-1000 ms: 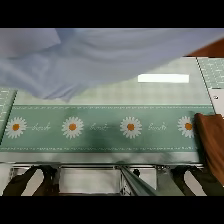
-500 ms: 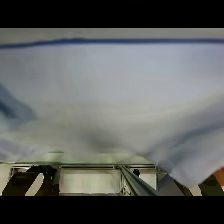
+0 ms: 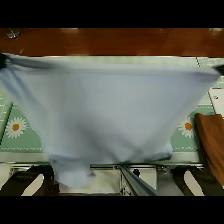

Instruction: Fold the shirts.

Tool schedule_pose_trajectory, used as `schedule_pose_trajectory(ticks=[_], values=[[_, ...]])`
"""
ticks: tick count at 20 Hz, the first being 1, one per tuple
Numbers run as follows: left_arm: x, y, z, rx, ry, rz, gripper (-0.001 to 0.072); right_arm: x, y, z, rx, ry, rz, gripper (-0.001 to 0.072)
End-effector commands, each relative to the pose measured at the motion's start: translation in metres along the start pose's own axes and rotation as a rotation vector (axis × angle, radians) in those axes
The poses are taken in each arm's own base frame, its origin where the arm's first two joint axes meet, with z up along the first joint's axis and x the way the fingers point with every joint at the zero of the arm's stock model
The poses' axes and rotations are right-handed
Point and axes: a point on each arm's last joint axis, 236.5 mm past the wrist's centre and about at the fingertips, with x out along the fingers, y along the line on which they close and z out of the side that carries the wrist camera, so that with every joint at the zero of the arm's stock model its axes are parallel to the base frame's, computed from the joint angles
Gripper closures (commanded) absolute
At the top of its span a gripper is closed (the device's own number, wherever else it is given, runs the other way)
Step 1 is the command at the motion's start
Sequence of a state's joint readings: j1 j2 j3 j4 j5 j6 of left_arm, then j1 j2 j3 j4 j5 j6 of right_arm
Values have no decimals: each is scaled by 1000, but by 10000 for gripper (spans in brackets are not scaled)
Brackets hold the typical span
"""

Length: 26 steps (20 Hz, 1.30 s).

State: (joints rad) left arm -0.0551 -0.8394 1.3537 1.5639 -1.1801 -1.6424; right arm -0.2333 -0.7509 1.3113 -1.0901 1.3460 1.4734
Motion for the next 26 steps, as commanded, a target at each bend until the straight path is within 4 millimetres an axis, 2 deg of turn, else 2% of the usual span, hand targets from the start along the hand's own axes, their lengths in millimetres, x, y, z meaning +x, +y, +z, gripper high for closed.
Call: schedule_pose_trajectory(ticks=[1, 3, 5, 7, 8, 10, 13, 15, 18, 20, 22, 25, 26], values=[[114, 0, -17, -61, 73, -1, 689, 109, -50, -13, 62, 91, 20, 689], [169, -3, -19, -127, 82, -11, 689, 165, -69, -9, 137, 124, 55, 689], [216, -3, -24, -208, 109, -5, 689, 215, -90, -5, 213, 159, 69, 689], [258, -8, -35, -326, 144, -19, 689, 260, -102, -1, 294, 181, 106, 689], [276, -13, -44, -375, 172, -30, 689, 277, -102, 0, 341, 192, 142, 689], [301, -20, -63, -427, 232, -49, 689, 307, -99, -2, 405, 215, 198, 689], [317, -22, -86, -455, 293, -49, 688, 338, -95, -23, 385, 283, 196, 689], [314, -23, -95, -427, 334, -48, 689, 342, -93, -42, 364, 346, 194, 689], [291, -6, -98, -306, 403, -52, 689, 319, -101, -52, 350, 421, 199, 689], [267, 2, -121, -198, 540, -81, 689, 296, -105, -61, 355, 491, 218, 689], [249, 7, -156, -115, 697, -113, 689, 279, -109, -89, 319, 621, 205, 689], [244, 8, -187, -97, 785, -123, 689, 275, -122, -122, 271, 725, 130, 689], [243, 9, -195, -100, 803, -122, 689, 276, -121, -130, 293, 739, 134, 689]])
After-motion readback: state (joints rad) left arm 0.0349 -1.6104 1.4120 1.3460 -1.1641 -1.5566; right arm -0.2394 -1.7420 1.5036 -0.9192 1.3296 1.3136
